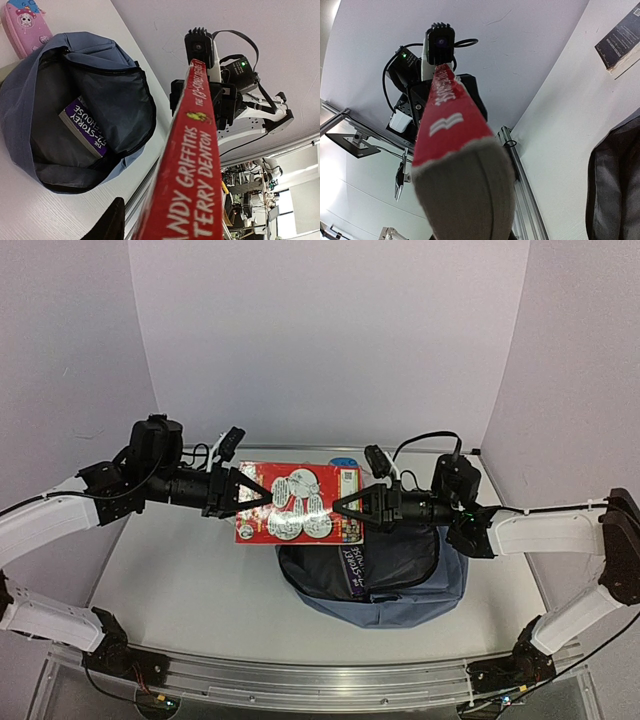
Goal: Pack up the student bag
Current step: Pick up the book from the center of the board.
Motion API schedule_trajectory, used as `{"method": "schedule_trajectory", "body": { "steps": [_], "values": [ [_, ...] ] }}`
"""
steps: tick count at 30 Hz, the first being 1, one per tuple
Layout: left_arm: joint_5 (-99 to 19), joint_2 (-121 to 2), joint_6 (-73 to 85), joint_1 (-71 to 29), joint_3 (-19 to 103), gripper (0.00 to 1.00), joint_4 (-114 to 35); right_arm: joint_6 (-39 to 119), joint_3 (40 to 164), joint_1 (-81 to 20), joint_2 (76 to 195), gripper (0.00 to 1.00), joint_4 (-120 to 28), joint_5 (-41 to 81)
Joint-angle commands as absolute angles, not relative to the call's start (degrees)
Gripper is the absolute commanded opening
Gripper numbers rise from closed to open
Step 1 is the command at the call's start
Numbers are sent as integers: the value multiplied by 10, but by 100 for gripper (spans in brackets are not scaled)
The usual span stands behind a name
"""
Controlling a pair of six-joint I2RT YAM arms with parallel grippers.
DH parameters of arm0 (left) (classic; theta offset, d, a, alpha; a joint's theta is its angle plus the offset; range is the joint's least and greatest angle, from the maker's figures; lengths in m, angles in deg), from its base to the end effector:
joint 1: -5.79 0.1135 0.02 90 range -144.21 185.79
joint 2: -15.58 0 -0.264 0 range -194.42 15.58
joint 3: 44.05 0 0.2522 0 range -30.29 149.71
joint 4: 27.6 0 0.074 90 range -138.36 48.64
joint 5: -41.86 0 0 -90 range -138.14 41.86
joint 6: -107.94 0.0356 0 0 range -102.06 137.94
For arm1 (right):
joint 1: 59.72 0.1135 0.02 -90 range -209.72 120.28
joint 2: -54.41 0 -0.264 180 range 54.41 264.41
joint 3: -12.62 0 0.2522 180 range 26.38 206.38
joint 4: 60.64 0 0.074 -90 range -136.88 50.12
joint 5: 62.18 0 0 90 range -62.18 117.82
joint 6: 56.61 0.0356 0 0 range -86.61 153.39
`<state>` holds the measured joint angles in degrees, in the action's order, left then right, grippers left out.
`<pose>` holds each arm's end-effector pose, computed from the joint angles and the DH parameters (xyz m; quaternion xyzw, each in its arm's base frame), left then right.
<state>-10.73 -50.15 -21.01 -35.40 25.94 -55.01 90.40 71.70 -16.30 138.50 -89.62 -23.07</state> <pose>0.1792 -0.1855 0.3327 0.1921 0.7869 -0.5407 0.2270 0.2117 0.2384 0.2762 -0.2391 0.6489 0.6949 0.1973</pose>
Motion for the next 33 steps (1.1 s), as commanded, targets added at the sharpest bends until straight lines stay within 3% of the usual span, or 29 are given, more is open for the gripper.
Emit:
{"method": "schedule_trajectory", "body": {
  "steps": [1, 5, 9, 12, 16, 24, 33],
  "values": [
    [-90, -504, -216, -352, 274, 23, -517, 892, 747, -162, 1376, 0, -934, -227],
    [-91, -503, -221, -352, 268, 3, -508, 886, 751, -162, 1380, 1, -924, -220],
    [-134, -495, -234, -352, 248, 0, -492, 832, 762, -162, 1370, 53, -840, -180],
    [-157, -490, -260, -344, 221, 0, -462, 758, 781, -162, 1345, 77, -711, -112],
    [-158, -489, -301, -324, 182, 0, -411, 692, 810, -163, 1308, 97, -538, 21],
    [-141, -507, -346, -303, 149, 0, -339, 674, 824, -203, 1259, 98, -294, 240],
    [-133, -521, -365, -300, 141, 0, -327, 690, 735, -318, 1199, 98, -256, 228]
  ]
}}
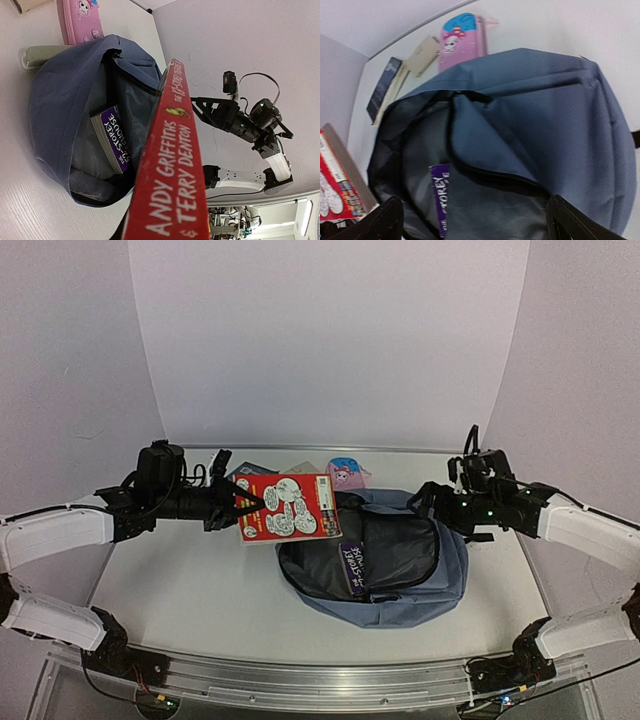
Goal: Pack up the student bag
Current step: Pick up the book from the center of the board, then place the book in the student bag.
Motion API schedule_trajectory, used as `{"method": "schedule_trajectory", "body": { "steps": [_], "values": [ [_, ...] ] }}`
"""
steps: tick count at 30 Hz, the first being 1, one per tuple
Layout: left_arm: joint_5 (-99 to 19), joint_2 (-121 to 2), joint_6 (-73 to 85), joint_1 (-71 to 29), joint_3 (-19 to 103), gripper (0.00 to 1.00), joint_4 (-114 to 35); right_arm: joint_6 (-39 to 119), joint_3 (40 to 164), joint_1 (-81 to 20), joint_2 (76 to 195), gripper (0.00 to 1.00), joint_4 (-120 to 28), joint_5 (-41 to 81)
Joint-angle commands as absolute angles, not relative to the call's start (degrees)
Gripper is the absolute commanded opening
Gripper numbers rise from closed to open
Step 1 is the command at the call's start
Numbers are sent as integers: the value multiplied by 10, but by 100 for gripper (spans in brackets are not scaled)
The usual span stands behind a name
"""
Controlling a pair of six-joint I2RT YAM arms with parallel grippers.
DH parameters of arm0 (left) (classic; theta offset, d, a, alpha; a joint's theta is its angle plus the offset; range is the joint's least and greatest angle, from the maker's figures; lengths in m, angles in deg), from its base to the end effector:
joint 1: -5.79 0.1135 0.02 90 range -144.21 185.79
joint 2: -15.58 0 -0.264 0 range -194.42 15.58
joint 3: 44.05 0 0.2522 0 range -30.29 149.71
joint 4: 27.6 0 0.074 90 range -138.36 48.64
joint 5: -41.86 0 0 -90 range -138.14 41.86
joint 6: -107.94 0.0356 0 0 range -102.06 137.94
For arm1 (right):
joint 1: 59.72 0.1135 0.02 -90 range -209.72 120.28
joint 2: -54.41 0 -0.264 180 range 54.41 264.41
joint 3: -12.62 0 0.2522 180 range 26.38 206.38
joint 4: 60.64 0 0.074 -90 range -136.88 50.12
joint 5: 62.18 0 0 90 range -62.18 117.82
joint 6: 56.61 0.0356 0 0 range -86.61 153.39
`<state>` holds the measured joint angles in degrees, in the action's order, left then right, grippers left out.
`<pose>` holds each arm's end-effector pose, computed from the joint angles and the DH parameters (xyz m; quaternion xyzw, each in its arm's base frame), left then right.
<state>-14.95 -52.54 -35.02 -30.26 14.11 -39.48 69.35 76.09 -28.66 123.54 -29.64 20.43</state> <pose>0.2039 -0.1725 0.2763 0.0416 0.8087 -0.5451 0.2172 0.2243 0.1404 0.2700 0.0092 0.8922 0.2953 0.3417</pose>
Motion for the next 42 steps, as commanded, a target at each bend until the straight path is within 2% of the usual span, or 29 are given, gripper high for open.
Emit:
{"method": "schedule_trajectory", "body": {
  "steps": [1, 8, 17, 24, 26, 28, 34, 36, 42],
  "values": [
    [-134, -520, -365, -300, 141, 0, -330, 690, 728, -327, 1195, 98, -255, 228],
    [-129, -531, -364, -299, 146, 0, -342, 689, 688, -346, 1204, 98, -260, 174],
    [-110, -565, -356, -299, 170, 0, -338, 667, 672, -346, 1215, 77, -278, 136],
    [-114, -592, -355, -300, 178, 0, -335, 658, 667, -346, 1256, 68, -306, 117],
    [-115, -601, -356, -300, 179, 0, -333, 655, 669, -345, 1262, 62, -313, 104],
    [-114, -610, -357, -302, 182, 0, -331, 657, 670, -345, 1260, 50, -322, 89],
    [-173, -631, -325, -337, 209, 0, -367, 676, 682, -346, 1230, 4, -322, 116],
    [-173, -640, -336, -345, 205, 0, -333, 683, 688, -346, 1211, 0, -322, 117],
    [-156, -686, -371, -354, 203, 0, -267, 689, 719, -345, 1156, 0, -317, 114]
  ]
}}
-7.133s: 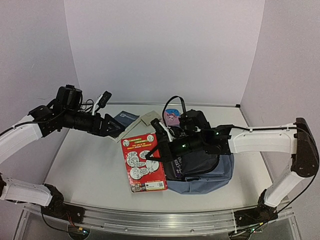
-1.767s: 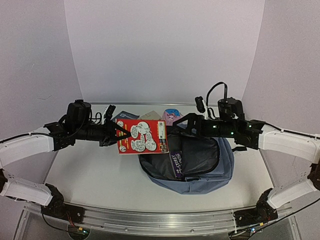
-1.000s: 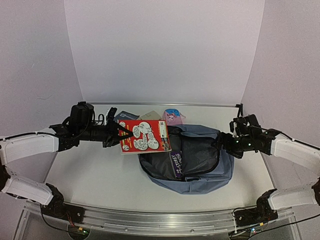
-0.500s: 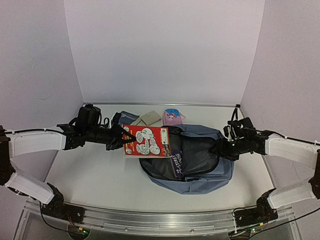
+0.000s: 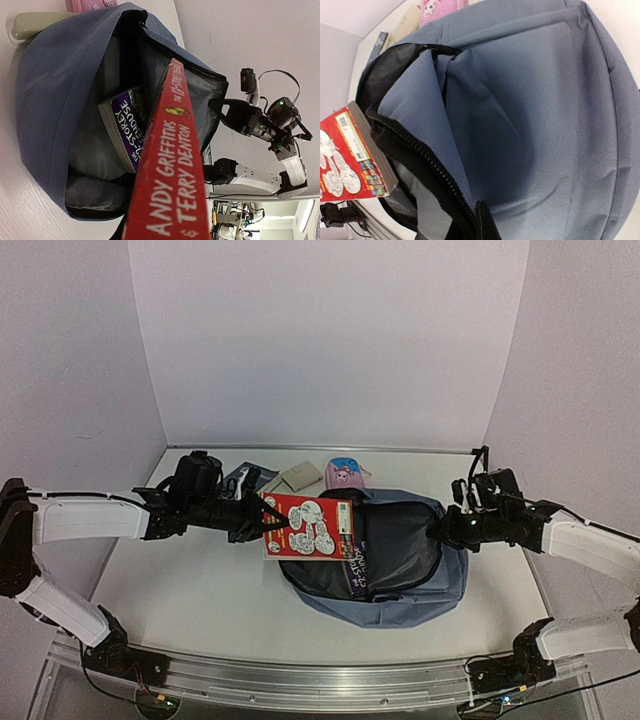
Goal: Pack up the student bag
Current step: Place the book in the student bag.
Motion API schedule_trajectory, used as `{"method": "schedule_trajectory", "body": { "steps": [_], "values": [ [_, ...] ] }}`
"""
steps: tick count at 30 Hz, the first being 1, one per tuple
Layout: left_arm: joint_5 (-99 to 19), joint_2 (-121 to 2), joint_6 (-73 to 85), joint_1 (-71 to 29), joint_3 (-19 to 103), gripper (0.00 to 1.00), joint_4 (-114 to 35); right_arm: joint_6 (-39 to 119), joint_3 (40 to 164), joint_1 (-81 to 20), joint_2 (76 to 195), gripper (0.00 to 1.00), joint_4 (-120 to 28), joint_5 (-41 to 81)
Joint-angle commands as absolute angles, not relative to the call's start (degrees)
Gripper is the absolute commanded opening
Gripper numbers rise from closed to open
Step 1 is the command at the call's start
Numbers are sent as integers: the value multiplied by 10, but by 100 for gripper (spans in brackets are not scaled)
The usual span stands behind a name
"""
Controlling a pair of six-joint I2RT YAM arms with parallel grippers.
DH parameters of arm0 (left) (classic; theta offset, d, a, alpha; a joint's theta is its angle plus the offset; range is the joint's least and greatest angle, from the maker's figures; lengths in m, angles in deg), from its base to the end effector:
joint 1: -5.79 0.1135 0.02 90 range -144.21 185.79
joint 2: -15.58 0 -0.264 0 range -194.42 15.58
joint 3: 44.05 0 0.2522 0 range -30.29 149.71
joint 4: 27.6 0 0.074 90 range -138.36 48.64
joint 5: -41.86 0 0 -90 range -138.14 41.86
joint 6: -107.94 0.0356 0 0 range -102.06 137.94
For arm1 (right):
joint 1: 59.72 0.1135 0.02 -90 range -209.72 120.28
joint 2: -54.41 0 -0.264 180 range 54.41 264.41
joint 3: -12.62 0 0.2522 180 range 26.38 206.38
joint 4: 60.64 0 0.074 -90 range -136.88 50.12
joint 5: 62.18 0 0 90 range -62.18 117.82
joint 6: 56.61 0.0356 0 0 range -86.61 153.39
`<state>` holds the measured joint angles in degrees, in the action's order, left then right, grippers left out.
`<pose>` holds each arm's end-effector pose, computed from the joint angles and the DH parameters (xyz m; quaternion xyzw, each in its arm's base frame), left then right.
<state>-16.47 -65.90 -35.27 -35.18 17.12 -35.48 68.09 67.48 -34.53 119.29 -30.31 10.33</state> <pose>0.2213 -0.2169 0.2378 0.0513 0.8357 -0.5213 0.1649 0.2113 0.1112 0.2388 0.0107 0.8992 0.3267 0.2907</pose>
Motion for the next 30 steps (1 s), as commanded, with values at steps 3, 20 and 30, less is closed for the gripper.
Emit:
{"method": "schedule_trajectory", "body": {
  "steps": [3, 20, 30],
  "values": [
    [-146, -713, -387, -357, 210, 0, -246, 688, 734, -346, 1154, 0, -311, 106],
    [-147, -858, -443, -409, 271, 0, -180, 693, 739, -345, 1156, 0, -308, 96],
    [-192, -885, -451, -424, 293, 0, -198, 701, 760, -346, 1104, 0, -306, 127]
  ]
}}
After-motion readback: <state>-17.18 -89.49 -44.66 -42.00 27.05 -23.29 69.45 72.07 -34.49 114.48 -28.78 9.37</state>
